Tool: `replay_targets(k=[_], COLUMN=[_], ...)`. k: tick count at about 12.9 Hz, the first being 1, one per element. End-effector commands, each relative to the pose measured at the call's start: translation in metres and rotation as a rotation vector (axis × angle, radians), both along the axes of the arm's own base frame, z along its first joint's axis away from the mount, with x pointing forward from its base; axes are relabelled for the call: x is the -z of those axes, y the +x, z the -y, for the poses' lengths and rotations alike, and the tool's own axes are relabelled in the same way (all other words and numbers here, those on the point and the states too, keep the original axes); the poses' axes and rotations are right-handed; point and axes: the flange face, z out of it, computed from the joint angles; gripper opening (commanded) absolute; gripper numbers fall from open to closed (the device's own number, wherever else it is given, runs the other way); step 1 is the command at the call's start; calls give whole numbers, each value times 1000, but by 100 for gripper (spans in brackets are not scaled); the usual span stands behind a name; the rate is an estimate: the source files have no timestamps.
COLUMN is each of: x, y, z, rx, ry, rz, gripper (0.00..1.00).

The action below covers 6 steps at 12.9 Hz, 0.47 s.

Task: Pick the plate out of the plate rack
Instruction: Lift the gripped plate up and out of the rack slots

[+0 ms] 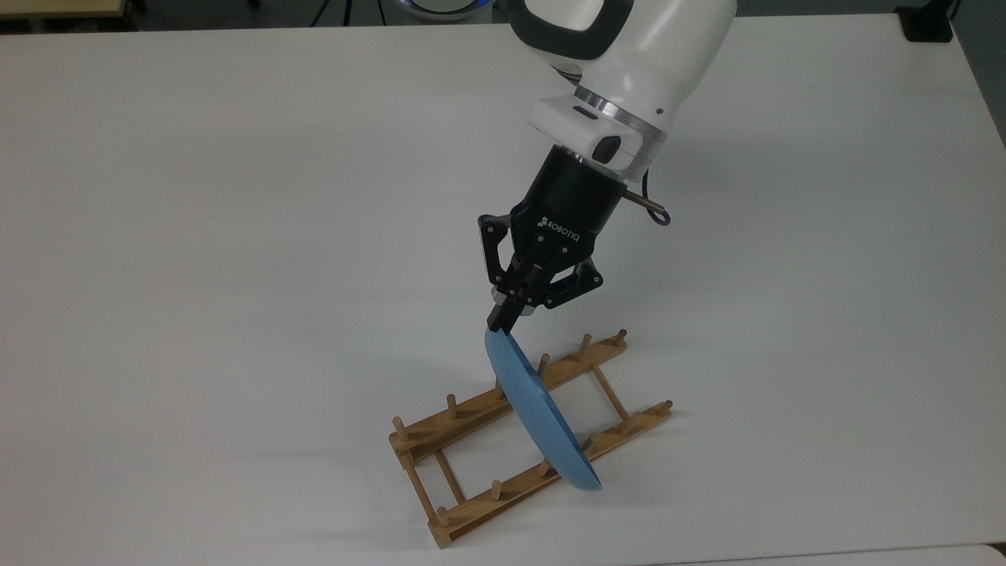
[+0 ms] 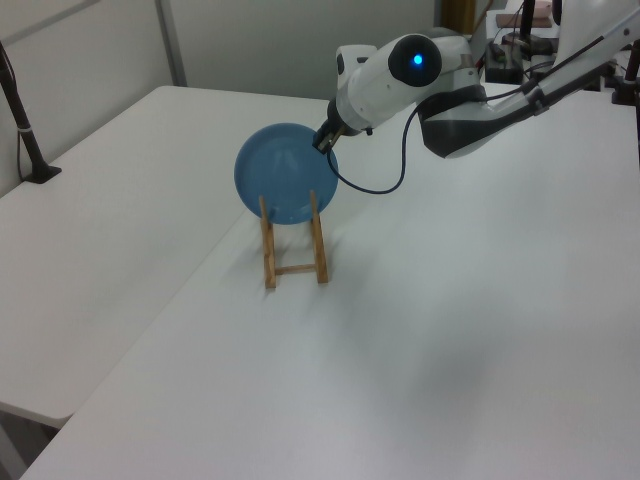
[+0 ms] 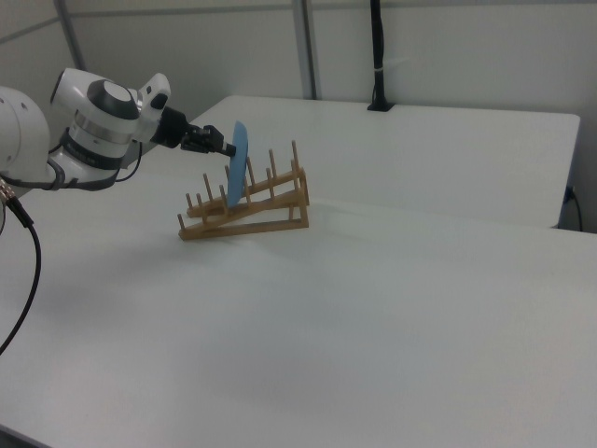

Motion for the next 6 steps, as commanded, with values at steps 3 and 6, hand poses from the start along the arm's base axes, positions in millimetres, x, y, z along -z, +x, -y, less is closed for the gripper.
replay_targets(k=[3, 6], x=[-76, -116], y=[-15, -28], z=[12, 39], rx=[4, 57], ry=[-12, 65], rz=[120, 130], gripper=[0, 0])
